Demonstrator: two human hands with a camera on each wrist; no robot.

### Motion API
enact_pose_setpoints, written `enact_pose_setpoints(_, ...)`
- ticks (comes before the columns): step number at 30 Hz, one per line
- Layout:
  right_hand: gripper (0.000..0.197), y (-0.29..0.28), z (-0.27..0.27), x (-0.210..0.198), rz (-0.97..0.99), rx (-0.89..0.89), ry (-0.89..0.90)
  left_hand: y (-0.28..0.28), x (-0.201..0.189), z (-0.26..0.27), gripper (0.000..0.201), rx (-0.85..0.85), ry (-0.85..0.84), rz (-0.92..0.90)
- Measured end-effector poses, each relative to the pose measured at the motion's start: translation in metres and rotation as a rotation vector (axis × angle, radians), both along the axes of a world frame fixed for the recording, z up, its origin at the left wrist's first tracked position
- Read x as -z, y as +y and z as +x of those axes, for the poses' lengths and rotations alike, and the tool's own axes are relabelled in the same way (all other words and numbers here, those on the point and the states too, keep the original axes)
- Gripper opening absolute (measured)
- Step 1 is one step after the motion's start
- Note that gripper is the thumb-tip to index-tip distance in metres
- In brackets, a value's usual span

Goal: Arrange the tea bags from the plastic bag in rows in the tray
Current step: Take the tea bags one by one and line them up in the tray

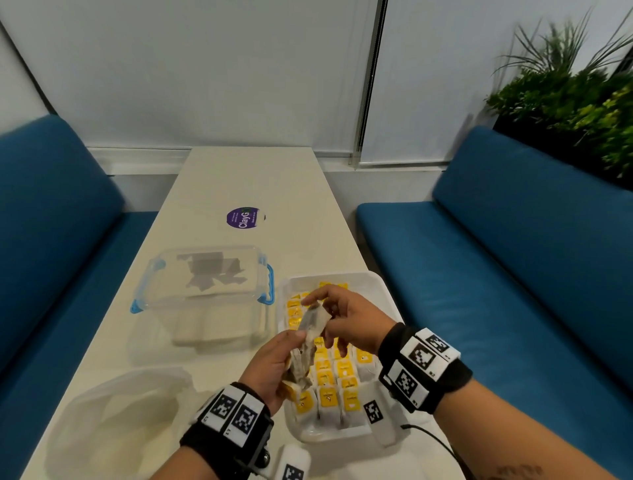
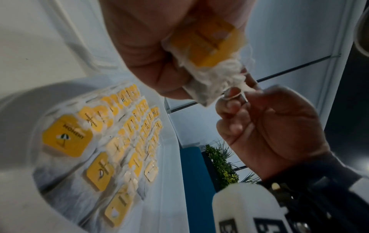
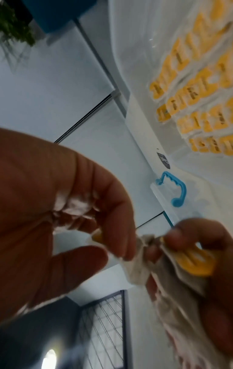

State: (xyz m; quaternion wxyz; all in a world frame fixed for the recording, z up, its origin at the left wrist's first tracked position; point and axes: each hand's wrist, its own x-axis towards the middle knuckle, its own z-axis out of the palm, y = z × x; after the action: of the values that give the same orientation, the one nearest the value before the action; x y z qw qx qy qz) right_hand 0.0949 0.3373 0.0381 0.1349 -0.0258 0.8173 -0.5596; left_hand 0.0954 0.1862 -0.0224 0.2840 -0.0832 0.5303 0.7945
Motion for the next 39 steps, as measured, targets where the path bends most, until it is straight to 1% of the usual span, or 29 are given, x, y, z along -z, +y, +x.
enact_pose_setpoints(2, 0.047, 0.004, 0.001, -0.004, 0.171, -0.064, 0.067, -0.003, 0.0, -0.002, 0.014, 0.019, -0.026, 0.008)
enact_pose_setpoints(3, 0.041, 0.006, 0.002, -0.006, 0.254, -0.068, 0.112, -0.004, 0.001, -0.003, 0.014, 0.031, -0.047, 0.015)
enact_pose_setpoints(6, 0.023, 0.009, 0.0, -0.008, 0.38, -0.028, 0.184, -0.003, -0.001, -0.003, 0.017, 0.046, -0.112, 0.016)
enact_pose_setpoints(7, 0.02, 0.011, -0.001, -0.009, 0.442, -0.027, 0.195, -0.003, 0.0, -0.004, 0.018, 0.035, -0.126, 0.0)
enact_pose_setpoints(9, 0.025, 0.016, -0.003, -0.01, 0.636, -0.051, 0.209, -0.004, 0.002, -0.005, 0.02, -0.013, -0.164, -0.038)
enact_pose_setpoints(10, 0.026, 0.019, -0.003, -0.011, 0.703, -0.067, 0.205, -0.006, 0.003, -0.005, 0.021, -0.033, -0.184, -0.055)
enact_pose_setpoints(11, 0.023, 0.022, -0.003, -0.012, 0.688, -0.054, 0.169, -0.008, 0.005, -0.005, 0.021, -0.045, -0.197, -0.069)
enact_pose_setpoints(12, 0.014, 0.025, -0.003, -0.011, 0.608, -0.032, 0.117, -0.009, 0.007, -0.005, 0.021, -0.052, -0.201, -0.079)
enact_pose_setpoints(13, 0.011, 0.027, -0.003, -0.012, 0.509, -0.012, 0.059, -0.01, 0.008, -0.005, 0.021, -0.057, -0.198, -0.083)
enact_pose_setpoints(14, 0.02, 0.029, -0.004, -0.012, 0.444, -0.002, 0.006, -0.011, 0.008, -0.005, 0.021, -0.064, -0.196, -0.084)
enact_pose_setpoints(15, 0.027, 0.03, -0.005, -0.011, 0.435, 0.008, -0.038, -0.012, 0.007, -0.005, 0.021, -0.069, -0.197, -0.082)
enact_pose_setpoints(17, 0.033, 0.032, -0.006, -0.009, 0.493, 0.018, -0.096, -0.012, 0.007, -0.004, 0.021, -0.071, -0.197, -0.085)
enact_pose_setpoints(21, 0.036, 0.032, -0.006, -0.007, 0.537, 0.006, -0.19, -0.014, 0.005, -0.004, 0.021, -0.068, -0.205, -0.077)
enact_pose_setpoints(23, 0.036, 0.035, -0.006, -0.007, 0.543, 0.022, -0.241, -0.014, 0.004, -0.003, 0.021, -0.064, -0.206, -0.097)
enact_pose_setpoints(26, 0.033, 0.036, -0.005, -0.005, 0.651, 0.046, -0.286, -0.014, 0.004, -0.003, 0.019, -0.057, -0.199, -0.117)
enact_pose_setpoints(28, 0.029, 0.037, -0.003, -0.003, 0.636, 0.04, -0.321, -0.012, 0.004, -0.002, 0.018, -0.042, -0.164, -0.13)
enact_pose_setpoints(30, 0.023, 0.036, -0.003, -0.002, 0.571, -0.007, -0.323, -0.008, 0.004, -0.001, 0.015, 0.011, -0.054, -0.205)
enact_pose_setpoints(32, 0.018, 0.034, -0.002, -0.006, 0.513, -0.066, -0.302, -0.002, 0.001, 0.001, 0.013, 0.132, 0.103, -0.344)
enact_pose_setpoints(34, 0.018, 0.03, -0.003, -0.01, 0.486, -0.139, -0.283, 0.006, 0.0, 0.002, 0.016, 0.256, 0.216, -0.413)
enact_pose_setpoints(37, 0.026, 0.026, -0.007, -0.011, 0.411, -0.194, -0.273, 0.015, 0.002, 0.004, 0.022, 0.347, 0.235, -0.368)
enact_pose_setpoints(39, 0.03, 0.025, -0.009, -0.008, 0.289, -0.135, -0.27, 0.02, 0.004, 0.004, 0.02, 0.355, 0.222, -0.328)
